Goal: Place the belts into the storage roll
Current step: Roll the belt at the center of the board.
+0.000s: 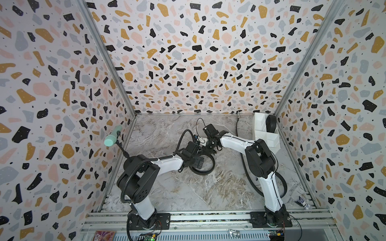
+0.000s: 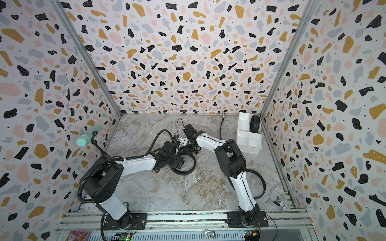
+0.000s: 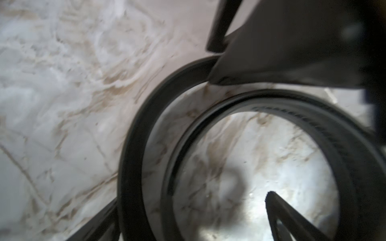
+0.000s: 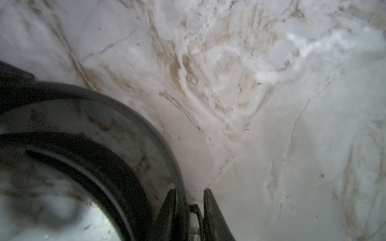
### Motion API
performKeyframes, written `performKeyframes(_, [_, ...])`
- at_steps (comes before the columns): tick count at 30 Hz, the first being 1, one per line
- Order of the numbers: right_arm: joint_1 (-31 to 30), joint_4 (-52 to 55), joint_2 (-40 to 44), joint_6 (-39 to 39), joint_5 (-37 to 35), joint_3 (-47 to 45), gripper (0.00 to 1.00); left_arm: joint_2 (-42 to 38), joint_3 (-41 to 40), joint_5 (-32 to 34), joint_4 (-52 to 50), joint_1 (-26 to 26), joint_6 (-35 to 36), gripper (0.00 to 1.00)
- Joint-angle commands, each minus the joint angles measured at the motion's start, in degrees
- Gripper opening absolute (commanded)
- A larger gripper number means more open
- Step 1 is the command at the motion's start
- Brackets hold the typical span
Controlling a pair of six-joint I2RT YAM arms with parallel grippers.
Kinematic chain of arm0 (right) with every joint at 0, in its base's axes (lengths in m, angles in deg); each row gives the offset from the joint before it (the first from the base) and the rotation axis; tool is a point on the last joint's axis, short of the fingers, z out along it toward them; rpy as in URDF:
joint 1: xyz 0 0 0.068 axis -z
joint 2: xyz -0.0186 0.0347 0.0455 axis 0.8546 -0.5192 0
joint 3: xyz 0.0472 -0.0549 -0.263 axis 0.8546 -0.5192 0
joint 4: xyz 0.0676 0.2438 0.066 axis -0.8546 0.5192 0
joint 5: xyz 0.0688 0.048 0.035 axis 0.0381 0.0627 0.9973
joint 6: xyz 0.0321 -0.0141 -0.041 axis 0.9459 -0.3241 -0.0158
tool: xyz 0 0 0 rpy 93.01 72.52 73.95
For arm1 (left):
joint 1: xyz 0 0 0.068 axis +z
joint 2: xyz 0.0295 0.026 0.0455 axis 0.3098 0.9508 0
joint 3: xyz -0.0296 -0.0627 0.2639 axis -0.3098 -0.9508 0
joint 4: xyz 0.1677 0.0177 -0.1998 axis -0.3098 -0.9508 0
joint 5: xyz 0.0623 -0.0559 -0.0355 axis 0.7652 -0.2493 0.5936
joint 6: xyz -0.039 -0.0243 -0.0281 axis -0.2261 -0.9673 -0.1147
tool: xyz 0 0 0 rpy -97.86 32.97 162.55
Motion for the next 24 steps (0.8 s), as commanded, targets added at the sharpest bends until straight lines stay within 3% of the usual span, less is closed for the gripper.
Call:
performKeyframes(1, [0.59,0.64,1.71,0.32,0.45,-2.69,0.18,0.22,-1.43,-0.03,5.79,-0.77,2.80,1.00])
performKeyframes(7, [1.21,-0.14,2.49,0.84,0.89,-4.62,0.18,-0.11,-5.15,3.30,14.29,-0.78,5.29,0.99])
performKeyframes(14, [2.03,0.75,2.34,2.48,2.07,-4.65,0.18,0.70,-8.07,1.66,24.51,-1.37,6.06,1.00])
performKeyframes(24, [3.71,1.96,2.37,7.64,1.94,-6.18,0.11,4.78,-7.08,0.32,28.47,-1.92,8.13,1.00])
